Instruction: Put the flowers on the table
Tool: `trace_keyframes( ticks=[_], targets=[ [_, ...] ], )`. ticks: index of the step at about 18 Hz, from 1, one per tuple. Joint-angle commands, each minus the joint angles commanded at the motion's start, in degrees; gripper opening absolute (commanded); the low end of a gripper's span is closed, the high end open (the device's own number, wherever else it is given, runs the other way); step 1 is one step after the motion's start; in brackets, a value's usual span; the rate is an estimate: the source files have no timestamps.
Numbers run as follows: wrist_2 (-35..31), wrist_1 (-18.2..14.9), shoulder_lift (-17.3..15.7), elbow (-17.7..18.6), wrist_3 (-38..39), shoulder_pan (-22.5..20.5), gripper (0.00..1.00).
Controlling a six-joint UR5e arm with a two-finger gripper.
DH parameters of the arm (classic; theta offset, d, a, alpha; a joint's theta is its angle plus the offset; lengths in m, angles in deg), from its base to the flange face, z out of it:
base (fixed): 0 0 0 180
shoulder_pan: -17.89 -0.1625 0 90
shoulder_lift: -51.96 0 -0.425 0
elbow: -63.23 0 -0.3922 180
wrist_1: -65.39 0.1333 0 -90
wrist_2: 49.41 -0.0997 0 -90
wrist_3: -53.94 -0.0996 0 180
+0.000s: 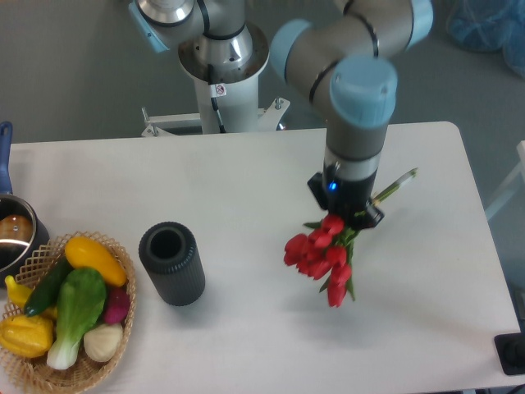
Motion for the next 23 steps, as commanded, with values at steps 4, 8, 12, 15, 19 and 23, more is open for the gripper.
trace_keyframes(
  ticks=[4,8,12,15,19,23],
  targets=[
    [0.0,-0.1,1.0,0.8,0.2,0.9,0.43],
    [0.1,0.8,1.0,1.1,2.5,1.2,1.0],
    [-0.2,5.8,0.3,2.1,3.3,1.0,1.0],
    [0.1,6.9,-0.5,2.3,4.5,-0.3,1.0],
    [0.2,7.9,-1.5,1.9,3.9,-2.4,1.0],
    [-0.3,7.9,-2.3,1.8,4.0,-2.2,1.0]
  ],
)
